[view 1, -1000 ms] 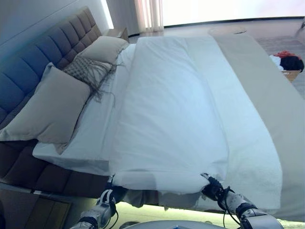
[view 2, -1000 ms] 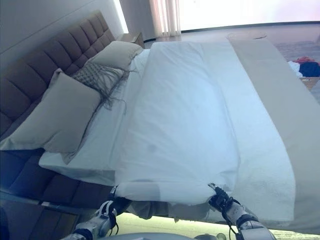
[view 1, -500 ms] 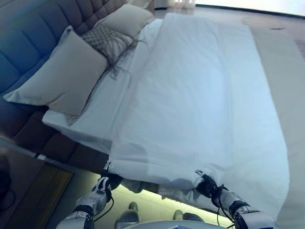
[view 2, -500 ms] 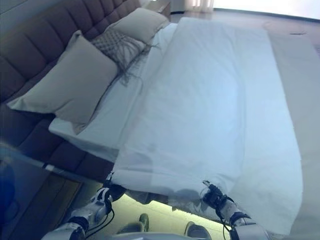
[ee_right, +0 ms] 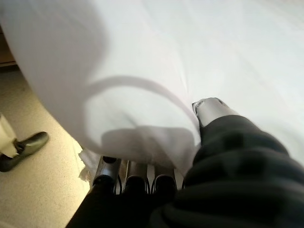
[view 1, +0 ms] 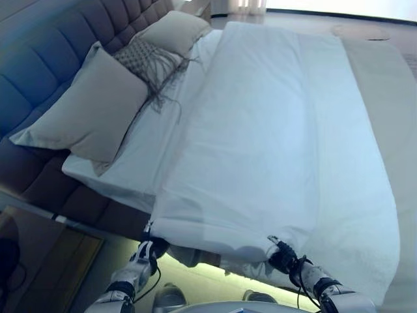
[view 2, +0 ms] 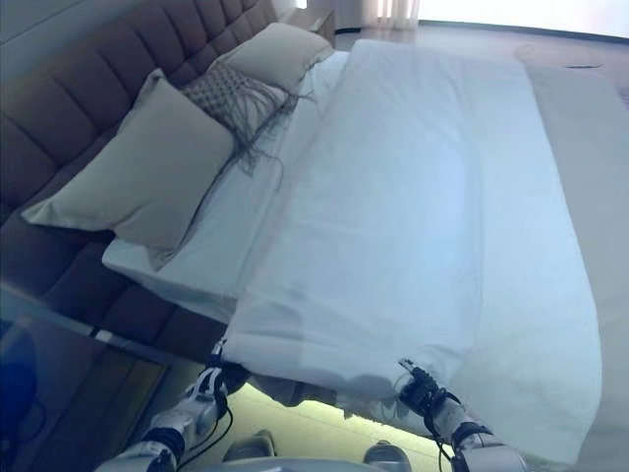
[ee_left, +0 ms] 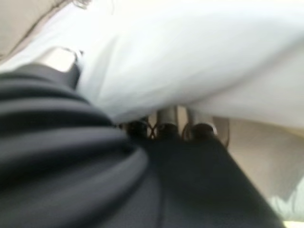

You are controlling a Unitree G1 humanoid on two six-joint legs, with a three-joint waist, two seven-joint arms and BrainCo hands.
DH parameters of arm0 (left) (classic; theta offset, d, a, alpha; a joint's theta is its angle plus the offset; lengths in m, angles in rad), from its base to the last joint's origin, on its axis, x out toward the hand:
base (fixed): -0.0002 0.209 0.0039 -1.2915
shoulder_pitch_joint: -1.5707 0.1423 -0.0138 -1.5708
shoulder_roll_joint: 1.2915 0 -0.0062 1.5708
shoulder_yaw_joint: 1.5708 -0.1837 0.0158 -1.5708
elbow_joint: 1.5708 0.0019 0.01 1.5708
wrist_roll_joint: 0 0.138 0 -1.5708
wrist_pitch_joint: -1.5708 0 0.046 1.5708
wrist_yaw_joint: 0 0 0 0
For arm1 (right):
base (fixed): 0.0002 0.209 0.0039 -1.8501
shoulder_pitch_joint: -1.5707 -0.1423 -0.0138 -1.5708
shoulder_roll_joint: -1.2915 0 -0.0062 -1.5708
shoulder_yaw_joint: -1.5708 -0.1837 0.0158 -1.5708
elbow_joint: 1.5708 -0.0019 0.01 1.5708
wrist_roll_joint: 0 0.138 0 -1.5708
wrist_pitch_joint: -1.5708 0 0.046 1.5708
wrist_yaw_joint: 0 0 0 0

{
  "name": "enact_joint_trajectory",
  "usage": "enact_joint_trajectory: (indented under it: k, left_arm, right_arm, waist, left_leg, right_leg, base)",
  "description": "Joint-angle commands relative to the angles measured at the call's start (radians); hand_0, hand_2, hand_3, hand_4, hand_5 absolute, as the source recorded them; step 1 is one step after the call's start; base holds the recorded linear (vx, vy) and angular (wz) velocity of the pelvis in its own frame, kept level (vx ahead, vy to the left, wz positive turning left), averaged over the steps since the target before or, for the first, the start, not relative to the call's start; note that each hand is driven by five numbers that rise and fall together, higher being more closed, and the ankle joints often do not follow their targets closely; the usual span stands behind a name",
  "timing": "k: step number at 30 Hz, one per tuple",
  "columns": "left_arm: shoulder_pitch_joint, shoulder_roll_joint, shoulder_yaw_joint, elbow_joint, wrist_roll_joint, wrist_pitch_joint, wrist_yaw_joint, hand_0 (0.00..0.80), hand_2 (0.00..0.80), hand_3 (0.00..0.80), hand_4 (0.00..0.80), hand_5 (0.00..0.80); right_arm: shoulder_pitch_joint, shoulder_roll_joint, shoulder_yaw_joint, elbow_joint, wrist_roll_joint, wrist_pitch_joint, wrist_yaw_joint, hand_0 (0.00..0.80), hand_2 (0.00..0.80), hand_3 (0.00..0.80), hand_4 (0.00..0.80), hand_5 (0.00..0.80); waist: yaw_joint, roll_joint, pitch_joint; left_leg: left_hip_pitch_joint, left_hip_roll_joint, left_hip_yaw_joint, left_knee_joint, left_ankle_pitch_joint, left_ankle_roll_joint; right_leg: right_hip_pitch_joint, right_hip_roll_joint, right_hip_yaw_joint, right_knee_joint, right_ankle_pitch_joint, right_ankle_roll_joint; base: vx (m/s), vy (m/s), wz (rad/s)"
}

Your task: Make the bed neatly

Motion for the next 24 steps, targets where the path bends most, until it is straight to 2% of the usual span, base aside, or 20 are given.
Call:
enact_joint_trajectory:
  k: [1,2,4,6,7,8,9,10,11,12,13,15,17,18,19,20,21,22,24]
  left_arm:
    - [-0.020,0.183,0.171,0.031,-0.134,-0.099,-0.086,0.800,0.800,0.800,0.800,0.800]
    - [-0.025,0.198,0.171,0.038,-0.137,-0.092,-0.084,0.800,0.800,0.800,0.800,0.800]
    - [-0.032,0.228,0.178,0.047,-0.143,-0.079,-0.075,0.800,0.800,0.800,0.800,0.800]
    - [-0.034,0.253,0.191,0.054,-0.137,-0.075,-0.072,0.800,0.800,0.800,0.800,0.800]
    - [-0.031,0.261,0.195,0.053,-0.126,-0.073,-0.077,0.800,0.800,0.800,0.800,0.800]
    - [-0.030,0.263,0.196,0.053,-0.120,-0.073,-0.080,0.800,0.800,0.800,0.800,0.800]
    - [-0.033,0.262,0.187,0.054,-0.117,-0.083,-0.088,0.800,0.800,0.800,0.800,0.800]
    - [-0.036,0.260,0.177,0.054,-0.120,-0.091,-0.089,0.800,0.800,0.800,0.800,0.800]
    - [-0.045,0.250,0.153,0.048,-0.124,-0.109,-0.083,0.800,0.800,0.800,0.800,0.800]
    - [-0.050,0.243,0.142,0.042,-0.128,-0.119,-0.075,0.800,0.800,0.800,0.800,0.800]
    - [-0.055,0.234,0.136,0.034,-0.129,-0.127,-0.067,0.800,0.800,0.800,0.800,0.800]
    - [-0.053,0.211,0.137,0.018,-0.123,-0.137,-0.064,0.800,0.800,0.800,0.800,0.800]
    - [-0.054,0.183,0.143,0.001,-0.101,-0.134,-0.046,0.800,0.800,0.800,0.800,0.800]
    - [-0.053,0.167,0.133,-0.007,-0.099,-0.138,-0.036,0.800,0.800,0.800,0.800,0.800]
    - [-0.047,0.155,0.125,-0.008,-0.105,-0.144,-0.032,0.800,0.800,0.800,0.800,0.800]
    - [-0.043,0.150,0.122,-0.007,-0.108,-0.147,-0.035,0.800,0.800,0.800,0.800,0.800]
    - [-0.025,0.143,0.127,0.008,-0.109,-0.147,-0.055,0.800,0.800,0.800,0.800,0.800]
    - [-0.019,0.146,0.139,0.019,-0.105,-0.141,-0.061,0.800,0.800,0.800,0.800,0.800]
    - [-0.011,0.156,0.163,0.049,-0.094,-0.123,-0.080,0.800,0.800,0.800,0.800,0.800]
  right_arm:
    - [0.004,-0.099,-0.057,0.087,-0.037,-0.033,-0.023,0.800,0.800,0.800,0.800,0.800]
    - [0.005,-0.097,-0.056,0.093,-0.043,-0.033,-0.015,0.800,0.800,0.800,0.800,0.800]
    - [0.004,-0.087,-0.053,0.094,-0.052,-0.028,-0.016,0.800,0.800,0.800,0.800,0.800]
    - [0.007,-0.070,-0.044,0.092,-0.058,-0.013,-0.009,0.800,0.800,0.800,0.800,0.800]
    - [0.015,-0.058,-0.034,0.091,-0.052,-0.012,0.000,0.800,0.800,0.800,0.800,0.800]
    - [0.020,-0.053,-0.030,0.090,-0.051,-0.015,0.004,0.800,0.800,0.800,0.800,0.800]
    - [0.032,-0.042,-0.019,0.091,-0.045,-0.019,0.017,0.800,0.800,0.800,0.800,0.800]
    - [0.039,-0.038,-0.013,0.093,-0.042,-0.020,0.022,0.800,0.800,0.800,0.800,0.800]
    - [0.044,-0.033,-0.006,0.101,-0.037,-0.020,0.024,0.800,0.800,0.800,0.800,0.800]
    - [0.042,-0.032,-0.002,0.107,-0.034,-0.016,0.025,0.800,0.800,0.800,0.800,0.800]
    - [0.040,-0.029,0.002,0.111,-0.032,-0.009,0.026,0.800,0.800,0.800,0.800,0.800]
    - [0.041,-0.025,0.006,0.106,-0.050,0.005,0.032,0.800,0.800,0.800,0.800,0.800]
    - [0.052,-0.022,-0.002,0.096,-0.054,0.005,0.029,0.800,0.800,0.800,0.800,0.800]
    - [0.050,-0.023,-0.003,0.091,-0.042,0.008,0.022,0.800,0.800,0.800,0.800,0.800]
    - [0.041,-0.024,-0.001,0.092,-0.043,0.014,0.013,0.800,0.800,0.800,0.800,0.800]
    - [0.036,-0.024,0.000,0.094,-0.046,0.017,0.010,0.800,0.800,0.800,0.800,0.800]
    - [0.021,-0.021,0.009,0.102,-0.052,0.022,0.002,0.800,0.800,0.800,0.800,0.800]
    - [0.019,-0.020,0.011,0.104,-0.063,0.024,0.003,0.800,0.800,0.800,0.800,0.800]
    - [0.031,-0.021,0.008,0.105,-0.091,0.027,0.019,0.800,0.800,0.800,0.800,0.800]
  waist:
    - [0.052,0.020,-0.030]
    - [0.053,0.023,-0.028]
    - [0.054,0.025,-0.030]
    - [0.058,0.030,-0.032]
    - [0.059,0.032,-0.036]
    - [0.059,0.031,-0.039]
    - [0.052,0.030,-0.042]
    - [0.048,0.027,-0.045]
    - [0.044,0.019,-0.048]
    - [0.048,0.015,-0.050]
    - [0.058,0.011,-0.053]
    - [0.068,0.010,-0.052]
    - [0.059,0.005,-0.052]
    - [0.055,-0.004,-0.038]
    - [0.061,-0.011,-0.032]
    - [0.064,-0.012,-0.030]
    - [0.076,-0.009,-0.028]
    - [0.079,-0.004,-0.032]
    - [0.078,0.003,-0.034]
  left_leg:
    - [0.038,-0.064,-0.041,-0.019,-0.098,0.044]
    - [0.048,-0.085,-0.033,-0.043,-0.104,0.050]
    - [0.065,-0.111,-0.014,-0.085,-0.111,0.064]
    - [0.065,-0.121,0.008,-0.089,-0.125,0.081]
    - [0.058,-0.125,0.012,-0.089,-0.120,0.094]
    - [0.054,-0.126,0.012,-0.089,-0.119,0.098]
    - [0.042,-0.135,0.001,-0.089,-0.111,0.113]
    - [0.036,-0.141,-0.009,-0.089,-0.107,0.118]
    - [0.026,-0.154,-0.031,-0.083,-0.103,0.124]
    - [0.018,-0.159,-0.038,-0.079,-0.096,0.123]
    - [0.010,-0.161,-0.039,-0.073,-0.093,0.118]
    - [0.001,-0.162,-0.019,-0.067,-0.086,0.108]
    - [0.005,-0.143,0.063,-0.028,-0.099,0.090]
    - [-0.016,-0.121,0.072,0.042,-0.104,0.084]
    - [-0.031,-0.112,0.015,0.076,-0.118,0.076]
    - [-0.035,-0.111,-0.016,0.083,-0.122,0.074]
    - [-0.025,-0.113,-0.072,0.063,-0.120,0.075]
    - [-0.023,-0.113,-0.082,0.042,-0.109,0.077]
    - [-0.003,-0.108,-0.065,0.019,-0.100,0.075]
  right_leg:
    - [-0.119,-0.092,0.071,0.074,0.056,0.070]
    - [-0.129,-0.117,0.065,0.041,0.105,0.086]
    - [-0.143,-0.134,0.048,-0.003,0.159,0.107]
    - [-0.160,-0.119,0.019,0.043,0.138,0.107]
    - [-0.167,-0.088,0.016,0.103,0.105,0.095]
    - [-0.175,-0.078,0.018,0.128,0.088,0.090]
    - [-0.178,-0.027,0.040,0.185,0.041,0.074]
    - [-0.177,-0.001,0.057,0.206,0.014,0.063]
    - [-0.170,0.043,0.082,0.218,-0.019,0.042]
    - [-0.162,0.058,0.084,0.198,-0.033,0.026]
    - [-0.140,0.065,0.070,0.160,-0.048,0.011]
    - [-0.104,0.072,0.042,0.113,-0.054,-0.001]
    - [-0.073,0.063,0.016,0.089,-0.070,0.000]
    - [-0.072,0.050,0.006,0.092,-0.059,-0.014]
    - [-0.072,0.042,0.026,0.096,-0.059,-0.018]
    - [-0.073,0.039,0.037,0.100,-0.060,-0.018]
    - [-0.069,0.033,0.064,0.107,-0.061,-0.015]
    - [-0.069,0.029,0.067,0.107,-0.055,-0.011]
    - [-0.062,0.016,0.066,0.110,-0.051,0.001]
  base:
    - [-0.117,0.346,0.23]
    - [-0.102,0.278,0.15]
    - [-0.144,0.279,-0.04]
    - [-0.204,0.250,-0.23]
    - [-0.182,0.144,-0.32]
    - [-0.173,0.111,-0.27]
    - [-0.116,0.068,-0.16]
    - [-0.129,0.057,-0.06]
    - [-0.104,0.016,0.03]
    - [-0.114,0.000,0.25]
    - [-0.104,0.001,0.52]
    - [-0.113,0.040,0.59]
    - [-0.145,0.124,0.31]
    - [-0.183,0.186,0.26]
    - [-0.187,0.168,0.27]
    - [-0.067,0.218,0.17]
    - [-0.030,0.220,0.04]
    - [-0.024,0.258,-0.11]
    - [-0.015,0.184,-0.25]
